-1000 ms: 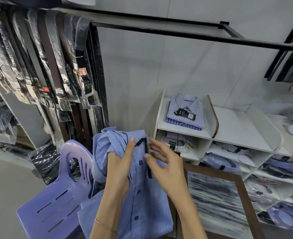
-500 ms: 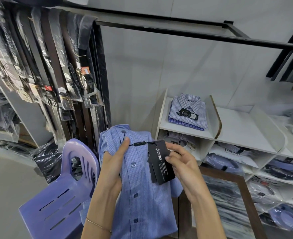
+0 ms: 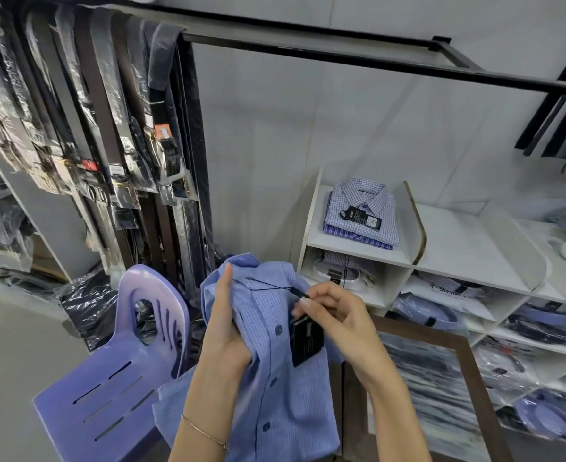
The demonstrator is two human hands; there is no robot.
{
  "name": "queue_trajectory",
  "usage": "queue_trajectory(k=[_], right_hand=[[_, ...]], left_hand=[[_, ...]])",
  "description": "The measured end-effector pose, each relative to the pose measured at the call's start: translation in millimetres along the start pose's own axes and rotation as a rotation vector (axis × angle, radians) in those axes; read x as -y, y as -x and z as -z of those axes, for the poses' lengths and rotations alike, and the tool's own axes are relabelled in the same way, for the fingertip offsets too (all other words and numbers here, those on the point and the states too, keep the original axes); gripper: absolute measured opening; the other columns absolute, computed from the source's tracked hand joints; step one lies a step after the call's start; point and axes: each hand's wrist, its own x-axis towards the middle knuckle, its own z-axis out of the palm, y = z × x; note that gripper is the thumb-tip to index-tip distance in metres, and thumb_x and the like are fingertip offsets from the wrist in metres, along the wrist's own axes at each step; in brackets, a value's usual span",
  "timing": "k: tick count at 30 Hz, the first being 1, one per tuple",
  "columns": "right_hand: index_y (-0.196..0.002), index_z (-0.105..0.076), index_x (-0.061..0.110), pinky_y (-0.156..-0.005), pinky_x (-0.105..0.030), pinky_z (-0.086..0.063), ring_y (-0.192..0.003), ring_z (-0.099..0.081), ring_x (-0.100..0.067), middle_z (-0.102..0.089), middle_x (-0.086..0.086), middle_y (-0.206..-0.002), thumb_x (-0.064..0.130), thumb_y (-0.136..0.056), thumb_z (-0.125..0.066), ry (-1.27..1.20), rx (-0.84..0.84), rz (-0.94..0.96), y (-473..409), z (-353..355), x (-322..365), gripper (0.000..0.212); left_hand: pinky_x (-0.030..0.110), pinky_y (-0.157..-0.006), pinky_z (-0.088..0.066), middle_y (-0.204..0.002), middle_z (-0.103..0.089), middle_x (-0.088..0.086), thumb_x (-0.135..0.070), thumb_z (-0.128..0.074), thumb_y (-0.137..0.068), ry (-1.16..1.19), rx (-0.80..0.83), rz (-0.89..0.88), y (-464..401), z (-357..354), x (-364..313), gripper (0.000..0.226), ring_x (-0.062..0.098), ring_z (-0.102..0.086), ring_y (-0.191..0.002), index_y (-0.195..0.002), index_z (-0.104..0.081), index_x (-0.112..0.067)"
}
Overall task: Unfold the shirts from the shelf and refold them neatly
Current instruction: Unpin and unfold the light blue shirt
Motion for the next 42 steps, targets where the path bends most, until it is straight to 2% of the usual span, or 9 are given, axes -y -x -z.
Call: queue_trajectory(k=[10,14,20,24,26,30,34,37,42], right_hand=[[-0.083,-0.064,0.016,-0.042,-0.023,-0.028,-0.042,-0.031,-0.008,-0.045,0.007,-0.048,0.025,-0.095,-0.055,-0.084,-0.45,0.112,-12,6,2,0.018],[-0.094,-0.065,0.019,-0.055,-0.026,-0.045,-0.055,-0.055,-0.006,-0.063,0.008,-0.066,0.026,-0.097,-0.05,0.167,-0.513,0.288,-15,-19,5,0.018],[-0.093,-0.062,0.019,-0.045,-0.03,-0.032,-0.044,-0.037,-0.008,-0.058,0.004,-0.063,0.018,-0.097,-0.054,0.159,-0.738,0.331,-13,14,2,0.009],[-0.095,-0.064,0.023,-0.057,-0.025,-0.044,-0.058,-0.057,-0.004,-0.065,0.015,-0.074,0.018,-0.096,-0.054,0.234,-0.61,0.33,-9,-14,3,0.011],[-0.096,-0.065,0.017,-0.056,-0.018,-0.039,-0.059,-0.053,-0.005,-0.065,0.016,-0.076,0.013,-0.096,-0.054,0.153,-0.698,0.314,-9,7,2,0.011],[-0.094,-0.064,0.015,-0.049,-0.013,-0.033,-0.049,-0.044,-0.014,-0.061,0.001,-0.069,0.013,-0.096,-0.053,0.096,-0.732,0.324,-7,18,9,0.011],[-0.092,-0.064,0.023,-0.044,-0.015,-0.035,-0.043,-0.047,-0.003,-0.064,0.01,-0.068,0.013,-0.095,-0.055,0.162,-0.61,0.305,-7,-3,4,0.014],[-0.092,-0.064,0.019,-0.044,-0.009,-0.03,-0.045,-0.039,-0.004,-0.063,0.005,-0.065,0.011,-0.095,-0.055,0.044,-0.721,0.284,-7,28,0,0.013],[-0.09,-0.065,0.026,-0.043,-0.015,-0.025,-0.038,-0.031,-0.004,-0.056,0.0,-0.055,0.015,-0.094,-0.057,0.128,-0.568,0.275,-9,-7,-4,0.014]], left_hand=[[0.015,-0.095,-0.033,-0.112,-0.055,-0.02,-0.032,-0.065,-0.085,-0.814,-0.249,-0.673,13,-22,32,0.036,0.002,-0.049,-0.114,-0.117,-0.052,-0.022],[0.025,-0.083,-0.045,-0.117,-0.066,0.013,-0.049,-0.06,-0.082,-0.944,-0.295,-0.441,16,-26,62,0.028,0.026,-0.061,-0.114,-0.083,-0.062,-0.021],[-0.008,-0.085,-0.028,-0.116,-0.05,-0.025,-0.019,-0.062,-0.088,-0.852,-0.267,-0.921,7,-24,49,0.034,-0.029,-0.045,-0.099,-0.109,-0.046,-0.04],[0.0,-0.074,-0.037,-0.09,-0.065,-0.006,-0.037,-0.04,-0.1,-0.8,-0.266,-0.779,11,-37,73,0.03,0.006,-0.057,-0.091,-0.102,-0.062,-0.017],[0.009,-0.07,-0.046,-0.092,-0.068,0.009,-0.039,-0.044,-0.099,-0.776,-0.581,-0.843,7,-31,63,0.028,0.019,-0.063,-0.095,-0.093,-0.059,-0.016],[-0.004,-0.08,-0.033,-0.109,-0.054,-0.021,-0.021,-0.064,-0.087,-0.903,-0.223,-0.8,7,-28,61,0.031,-0.023,-0.05,-0.093,-0.106,-0.047,-0.038],[0.009,-0.074,-0.046,-0.114,-0.064,0.003,-0.038,-0.063,-0.088,-0.896,-0.247,-0.516,9,-27,73,0.036,0.007,-0.062,-0.094,-0.116,-0.061,-0.016],[0.027,-0.103,-0.041,-0.127,-0.058,0.003,-0.04,-0.061,-0.086,-0.814,-0.279,-0.687,6,-22,49,0.048,0.016,-0.053,-0.121,-0.128,-0.05,-0.018],[-0.001,-0.08,-0.037,-0.112,-0.059,-0.011,-0.033,-0.066,-0.085,-0.849,-0.233,-0.628,3,-31,80,0.04,0.013,-0.053,-0.118,-0.119,-0.055,-0.016]])
